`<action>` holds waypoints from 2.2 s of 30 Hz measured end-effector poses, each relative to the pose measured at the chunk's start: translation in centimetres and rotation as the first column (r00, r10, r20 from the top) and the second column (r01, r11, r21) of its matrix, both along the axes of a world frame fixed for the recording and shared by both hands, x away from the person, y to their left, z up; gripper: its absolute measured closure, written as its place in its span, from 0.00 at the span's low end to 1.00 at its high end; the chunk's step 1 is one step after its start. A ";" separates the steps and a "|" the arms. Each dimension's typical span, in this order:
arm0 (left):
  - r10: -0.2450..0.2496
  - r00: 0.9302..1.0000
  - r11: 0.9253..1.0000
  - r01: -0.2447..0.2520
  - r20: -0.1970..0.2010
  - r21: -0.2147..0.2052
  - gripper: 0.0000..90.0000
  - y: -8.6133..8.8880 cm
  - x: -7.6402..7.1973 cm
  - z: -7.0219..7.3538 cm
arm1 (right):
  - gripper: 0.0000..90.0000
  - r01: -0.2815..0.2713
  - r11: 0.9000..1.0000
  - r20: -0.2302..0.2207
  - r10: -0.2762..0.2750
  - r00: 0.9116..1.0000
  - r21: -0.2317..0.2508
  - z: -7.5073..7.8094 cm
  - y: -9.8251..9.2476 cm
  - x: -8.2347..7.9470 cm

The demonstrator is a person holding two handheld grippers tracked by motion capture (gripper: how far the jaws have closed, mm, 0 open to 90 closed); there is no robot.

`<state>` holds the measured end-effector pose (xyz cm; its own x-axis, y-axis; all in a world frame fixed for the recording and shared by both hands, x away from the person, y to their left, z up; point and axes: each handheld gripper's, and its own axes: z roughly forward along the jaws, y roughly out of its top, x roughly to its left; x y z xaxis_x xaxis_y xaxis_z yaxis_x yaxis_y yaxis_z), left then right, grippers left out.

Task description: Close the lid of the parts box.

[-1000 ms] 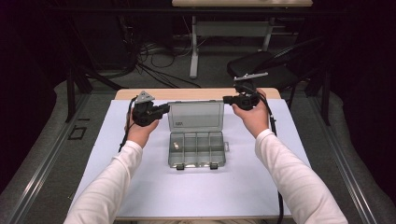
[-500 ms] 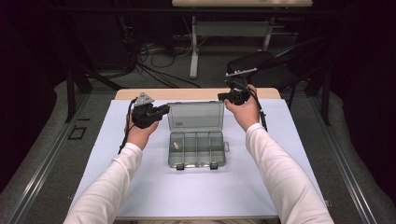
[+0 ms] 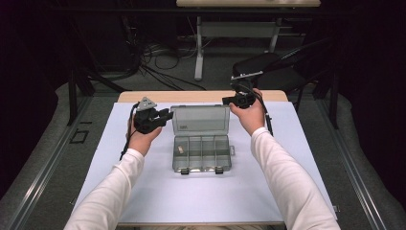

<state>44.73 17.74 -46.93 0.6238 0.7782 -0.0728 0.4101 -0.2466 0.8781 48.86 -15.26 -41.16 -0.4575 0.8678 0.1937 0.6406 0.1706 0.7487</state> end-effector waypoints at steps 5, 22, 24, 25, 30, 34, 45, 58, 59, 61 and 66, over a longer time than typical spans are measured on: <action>0.025 0.998 0.999 -0.027 -0.053 -0.035 0.58 0.7 -0.2 -0.1 | 0.99 -0.007 1.000 -0.002 0.007 1.000 0.002 0.0 0.0 -0.1; 0.038 0.996 0.996 -0.044 -0.083 -0.074 0.48 1.8 -2.1 1.3 | 0.98 -0.020 1.000 -0.007 0.020 1.000 0.022 -0.2 -0.1 -0.6; 0.024 0.996 0.996 -0.030 -0.081 -0.081 0.48 1.6 -2.2 1.5 | 0.98 -0.022 1.000 -0.012 0.022 1.000 0.021 -0.2 0.0 -0.6; 0.016 0.997 0.996 -0.023 -0.079 -0.087 0.48 1.5 -2.3 1.5 | 0.98 -0.022 1.000 -0.012 0.022 1.000 0.020 -0.2 0.0 -0.6; -0.031 0.995 0.993 0.019 -0.094 -0.119 0.54 0.7 -2.7 2.0 | 0.98 -0.028 0.999 -0.010 0.029 1.000 0.016 -0.3 0.2 -0.8; -0.059 0.992 0.992 0.046 -0.114 -0.119 0.62 -0.2 -3.1 2.3 | 0.98 -0.032 0.999 -0.008 0.032 0.999 0.015 -0.3 0.3 -1.0; -0.054 0.973 0.990 0.024 -0.224 -0.136 0.79 -2.6 -2.9 2.3 | 0.98 -0.038 0.999 -0.013 0.039 0.999 0.029 -0.5 0.3 -1.2; 0.017 0.966 0.983 -0.063 -0.259 -0.171 0.99 -4.7 -2.9 2.7 | 0.98 -0.054 0.998 -0.011 0.054 0.998 0.035 -0.4 0.4 -1.6; 0.019 0.965 0.982 -0.067 -0.261 -0.175 0.99 -4.7 -2.9 2.7 | 0.98 -0.055 0.998 -0.011 0.055 0.998 0.036 -0.4 0.4 -1.7; 0.021 0.963 0.980 -0.072 -0.269 -0.183 1.00 -4.8 -2.8 2.6 | 0.98 -0.060 0.997 -0.011 0.061 0.998 0.037 -0.3 0.5 -1.8; 0.023 0.963 0.981 -0.074 -0.269 -0.181 1.00 -4.9 -2.9 2.5 | 0.99 -0.067 0.997 -0.010 0.067 0.998 0.040 -0.4 0.5 -2.1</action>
